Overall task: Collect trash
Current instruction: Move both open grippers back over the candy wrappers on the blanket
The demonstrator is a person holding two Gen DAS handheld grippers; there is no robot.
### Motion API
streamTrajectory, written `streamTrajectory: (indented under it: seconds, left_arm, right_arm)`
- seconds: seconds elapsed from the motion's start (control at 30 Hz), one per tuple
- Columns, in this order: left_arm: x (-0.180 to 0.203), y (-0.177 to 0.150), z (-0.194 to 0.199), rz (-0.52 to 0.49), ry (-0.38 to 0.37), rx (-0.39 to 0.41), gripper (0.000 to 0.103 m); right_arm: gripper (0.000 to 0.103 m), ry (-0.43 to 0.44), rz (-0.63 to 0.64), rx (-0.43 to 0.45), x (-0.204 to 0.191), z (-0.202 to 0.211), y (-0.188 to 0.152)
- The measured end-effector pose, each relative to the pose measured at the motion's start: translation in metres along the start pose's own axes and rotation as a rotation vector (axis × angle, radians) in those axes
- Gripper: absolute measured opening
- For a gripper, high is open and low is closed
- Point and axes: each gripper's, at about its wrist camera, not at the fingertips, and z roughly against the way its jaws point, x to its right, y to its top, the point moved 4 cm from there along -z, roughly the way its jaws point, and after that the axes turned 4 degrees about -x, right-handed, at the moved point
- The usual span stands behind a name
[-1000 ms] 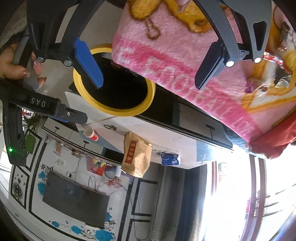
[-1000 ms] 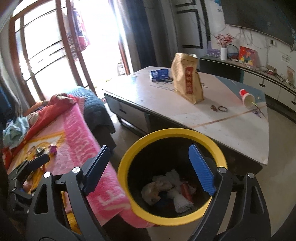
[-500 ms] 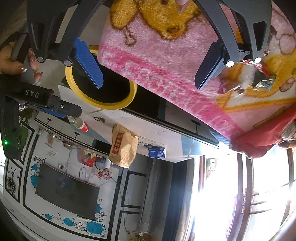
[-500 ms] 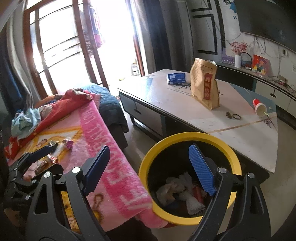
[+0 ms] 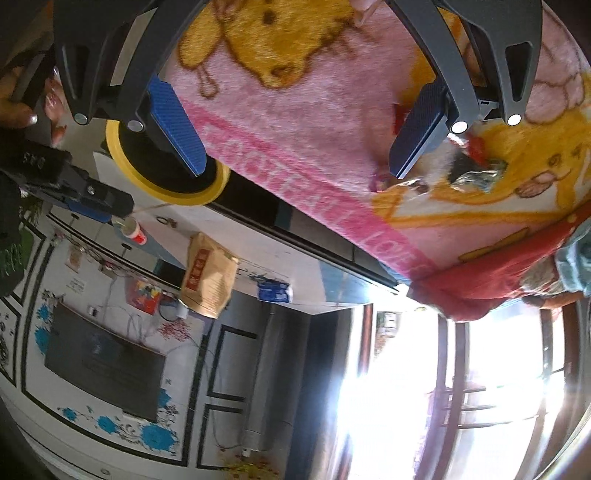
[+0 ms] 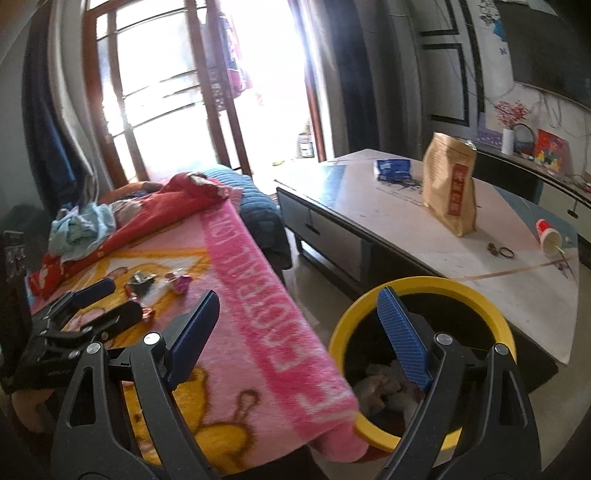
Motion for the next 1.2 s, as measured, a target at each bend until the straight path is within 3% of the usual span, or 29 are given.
streamTrajectory:
  seconds: [0.6,0.83,1.07,1.2]
  left_arm:
    - [-0.080,-0.013,0.025,0.124,0.136,0.009,0.096]
    - [-0.130,-0.036,0.024,0.210,0.208,-0.080,0.096]
    - [-0.166,-0.056,0.023,0.291,0.207,-0.142,0.093]
    - [-0.179,-0.066,0.014,0.348,0.164,-0.189,0.083]
  right_arm:
    - [0.079,0.136,0.168,-0.083,-0.085,-0.030,-0.016]
    - [0.079,0.198,0.243,-0.158,-0.118,-0.064,-0.028]
    - [0.078,0.248,0.299,-0.227,-0.148,-0.103,-0.030]
    - [0.076,0.296,0.297,-0.271,-0.162,-0.125,-0.026]
